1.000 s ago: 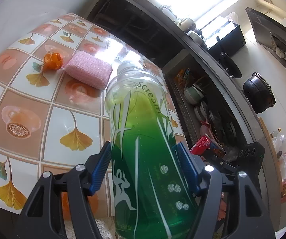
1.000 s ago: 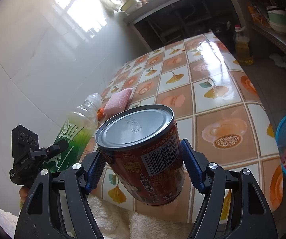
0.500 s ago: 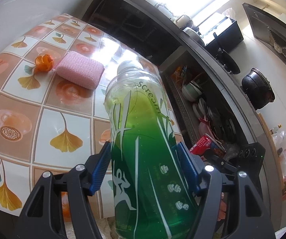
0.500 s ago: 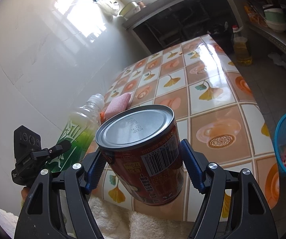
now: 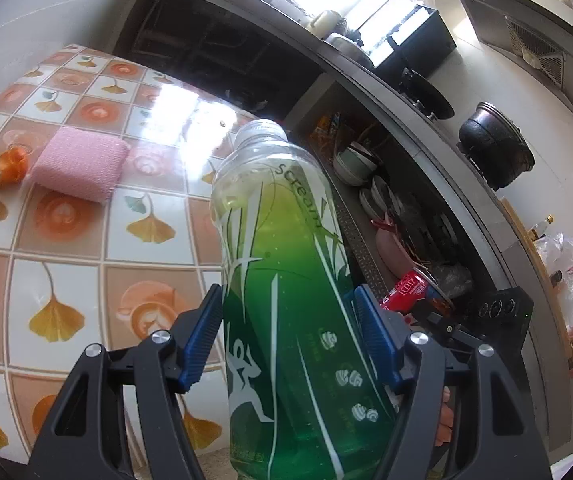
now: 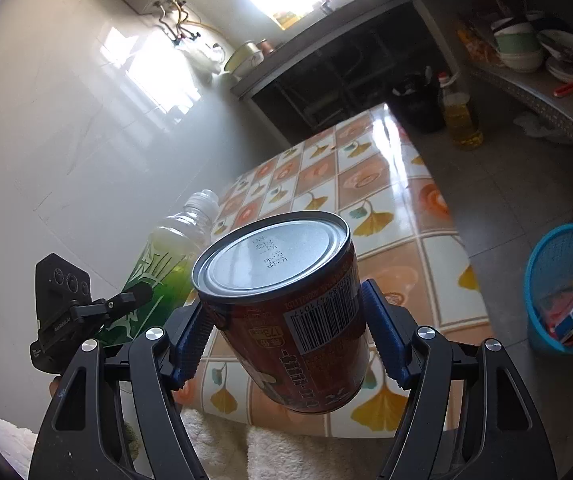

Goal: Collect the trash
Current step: 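Lift the green bottle and red can from the table with both tools, then carry the bottle and can to the blue wastebasket and open both tools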

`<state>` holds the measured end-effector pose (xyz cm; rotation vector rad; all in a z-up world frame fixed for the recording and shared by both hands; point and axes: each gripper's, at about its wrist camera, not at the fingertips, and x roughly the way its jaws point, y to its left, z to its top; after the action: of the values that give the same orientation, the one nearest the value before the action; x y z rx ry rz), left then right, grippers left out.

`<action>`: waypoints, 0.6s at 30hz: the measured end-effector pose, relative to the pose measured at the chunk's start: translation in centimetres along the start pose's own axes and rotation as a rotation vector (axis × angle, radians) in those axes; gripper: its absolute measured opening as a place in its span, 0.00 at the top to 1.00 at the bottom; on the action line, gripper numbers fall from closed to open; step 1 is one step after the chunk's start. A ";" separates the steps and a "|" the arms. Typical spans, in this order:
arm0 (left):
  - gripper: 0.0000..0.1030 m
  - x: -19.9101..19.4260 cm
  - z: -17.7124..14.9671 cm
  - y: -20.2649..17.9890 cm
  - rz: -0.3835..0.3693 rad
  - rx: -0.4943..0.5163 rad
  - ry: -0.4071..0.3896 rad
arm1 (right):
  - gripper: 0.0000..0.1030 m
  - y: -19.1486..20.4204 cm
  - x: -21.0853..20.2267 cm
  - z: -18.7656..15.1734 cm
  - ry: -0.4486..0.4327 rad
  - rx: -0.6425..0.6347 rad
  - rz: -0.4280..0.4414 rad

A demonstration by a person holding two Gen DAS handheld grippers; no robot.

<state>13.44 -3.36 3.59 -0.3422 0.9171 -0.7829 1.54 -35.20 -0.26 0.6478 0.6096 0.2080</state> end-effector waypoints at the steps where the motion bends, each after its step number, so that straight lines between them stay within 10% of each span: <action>1: 0.37 0.5 0.2 -0.7 -0.010 0.012 0.006 | 0.34 -0.5 -0.7 0.2 -0.016 0.006 -0.011; 18: 0.37 18.5 2.7 -14.5 -0.176 0.214 0.348 | 0.34 -14.6 -14.1 -2.0 -0.251 0.265 -0.452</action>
<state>15.78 -26.96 2.80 -0.0991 1.1262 -1.1155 -11.09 -50.76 -4.04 0.7583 0.5292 -0.3768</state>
